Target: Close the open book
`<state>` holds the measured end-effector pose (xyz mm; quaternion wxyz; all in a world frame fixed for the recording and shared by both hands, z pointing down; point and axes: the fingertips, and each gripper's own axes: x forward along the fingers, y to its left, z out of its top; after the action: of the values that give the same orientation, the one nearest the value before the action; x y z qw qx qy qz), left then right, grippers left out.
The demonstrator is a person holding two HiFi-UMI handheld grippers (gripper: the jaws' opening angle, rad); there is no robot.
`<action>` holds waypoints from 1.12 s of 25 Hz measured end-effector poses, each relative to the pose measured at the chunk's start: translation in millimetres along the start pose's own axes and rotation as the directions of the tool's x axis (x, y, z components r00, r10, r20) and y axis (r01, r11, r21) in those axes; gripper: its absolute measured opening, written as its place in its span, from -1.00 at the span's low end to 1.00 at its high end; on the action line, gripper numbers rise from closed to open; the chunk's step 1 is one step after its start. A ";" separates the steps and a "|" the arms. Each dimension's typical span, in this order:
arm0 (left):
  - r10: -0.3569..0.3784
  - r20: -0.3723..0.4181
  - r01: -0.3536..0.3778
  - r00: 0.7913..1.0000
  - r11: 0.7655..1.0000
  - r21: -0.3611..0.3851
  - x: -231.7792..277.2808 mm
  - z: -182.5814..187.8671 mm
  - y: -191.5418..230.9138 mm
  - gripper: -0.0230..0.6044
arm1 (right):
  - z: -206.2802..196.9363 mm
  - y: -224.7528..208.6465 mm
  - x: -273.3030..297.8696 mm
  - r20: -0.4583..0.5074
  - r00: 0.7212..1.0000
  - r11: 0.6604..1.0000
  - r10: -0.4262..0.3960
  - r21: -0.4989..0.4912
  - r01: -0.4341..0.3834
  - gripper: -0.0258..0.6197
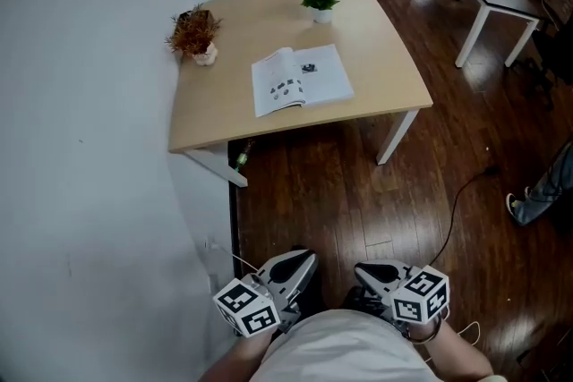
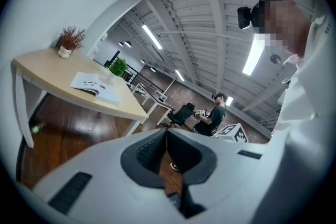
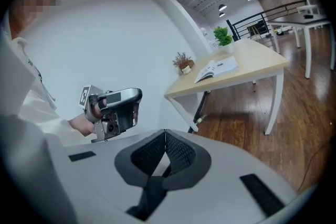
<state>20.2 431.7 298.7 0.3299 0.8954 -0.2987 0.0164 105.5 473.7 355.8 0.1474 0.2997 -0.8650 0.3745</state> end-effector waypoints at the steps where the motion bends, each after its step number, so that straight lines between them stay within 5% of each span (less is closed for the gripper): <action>1: -0.003 -0.004 0.003 1.000 1.000 -0.002 -0.5 9.7 12.2 -0.93 | 12.9 0.0 10.4 0.011 1.000 1.000 -0.006 -0.007 0.006 -0.92; 8: -0.048 -0.041 0.048 0.998 0.999 0.009 -2.3 63.3 88.1 -0.93 | 89.5 -7.4 77.4 0.060 0.996 0.996 -0.065 -0.059 0.069 -0.92; 19: -0.034 -0.033 0.033 0.999 0.999 -0.028 2.9 107.6 163.6 -0.93 | 149.7 -28.5 129.6 0.040 0.989 0.978 -0.140 -0.150 0.145 -0.92; 28: 0.063 0.009 -0.062 0.998 0.995 -0.076 45.2 137.4 212.1 -0.93 | 192.7 -87.2 165.3 -0.055 0.995 0.974 -0.079 -0.217 0.065 -0.92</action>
<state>-81.4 197.4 324.7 0.3613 0.8725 -0.3288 0.0101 26.0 217.4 353.5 0.2196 0.3012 -0.8839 0.2824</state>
